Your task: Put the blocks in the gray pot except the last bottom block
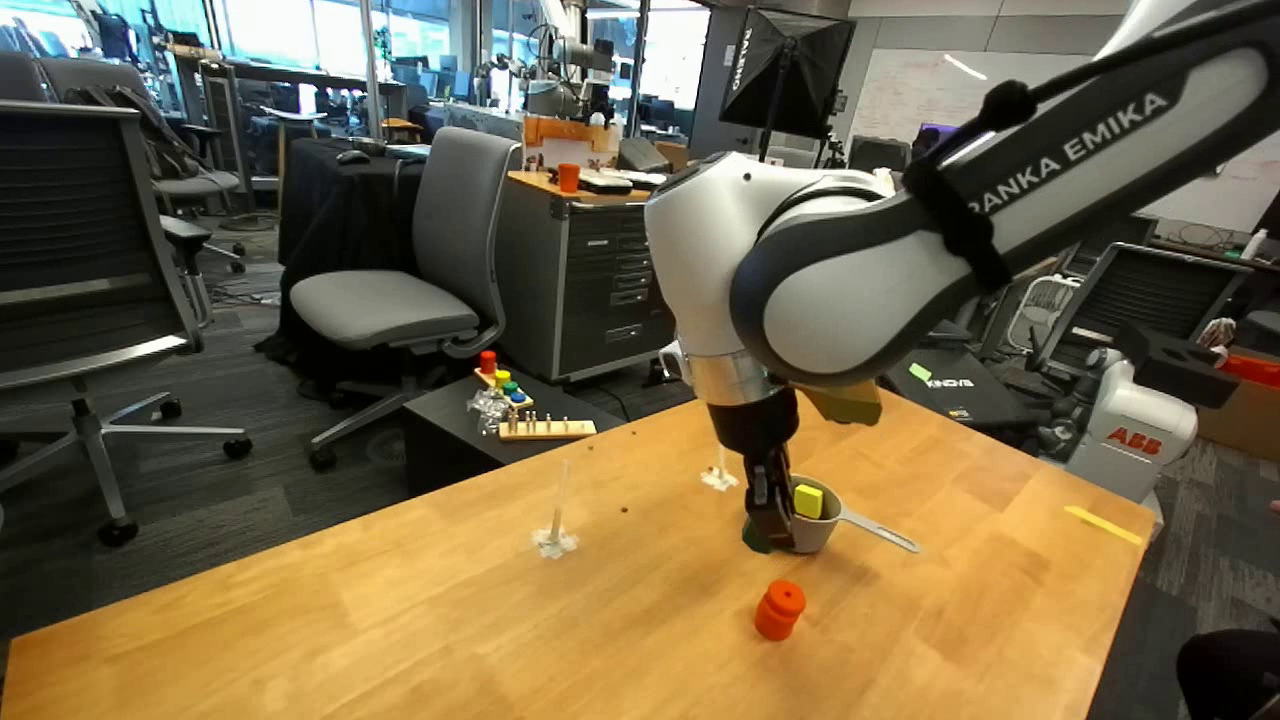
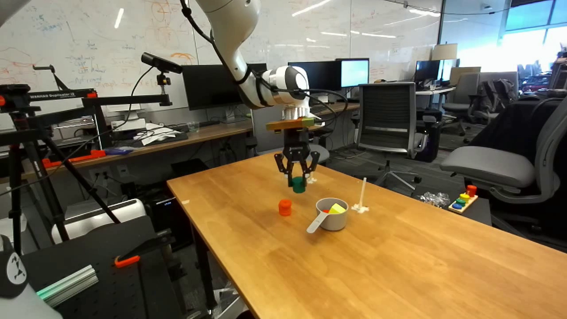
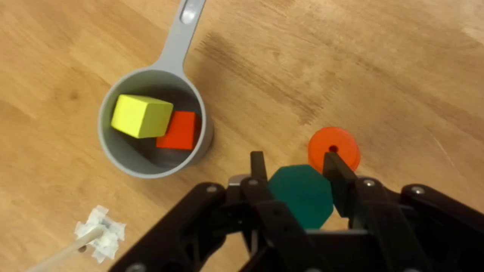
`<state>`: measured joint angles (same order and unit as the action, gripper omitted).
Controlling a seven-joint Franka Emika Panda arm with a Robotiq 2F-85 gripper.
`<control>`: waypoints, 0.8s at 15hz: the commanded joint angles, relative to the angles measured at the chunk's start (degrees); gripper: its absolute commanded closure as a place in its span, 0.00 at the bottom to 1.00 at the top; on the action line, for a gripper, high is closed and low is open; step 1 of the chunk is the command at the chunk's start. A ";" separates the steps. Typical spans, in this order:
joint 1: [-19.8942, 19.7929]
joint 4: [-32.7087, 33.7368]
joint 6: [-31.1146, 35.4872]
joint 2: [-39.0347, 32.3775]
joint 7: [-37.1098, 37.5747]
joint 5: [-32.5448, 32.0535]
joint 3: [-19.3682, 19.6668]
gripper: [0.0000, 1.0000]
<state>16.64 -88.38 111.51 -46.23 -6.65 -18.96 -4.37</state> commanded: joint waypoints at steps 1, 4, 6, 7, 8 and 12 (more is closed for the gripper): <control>-1.61 3.99 -2.26 0.51 1.07 1.37 0.14 0.82; -2.89 6.14 -3.10 -0.36 3.00 2.11 1.04 0.82; -3.63 7.51 -3.82 -1.32 5.13 2.34 2.08 0.82; -4.04 8.04 -4.18 -1.76 6.19 2.55 2.68 0.82; -4.32 8.51 -4.44 -2.21 7.15 2.61 3.19 0.82; -5.44 9.74 -5.78 -3.47 9.84 3.43 4.25 0.82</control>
<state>11.37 -82.20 108.73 -47.79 1.03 -16.91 -0.70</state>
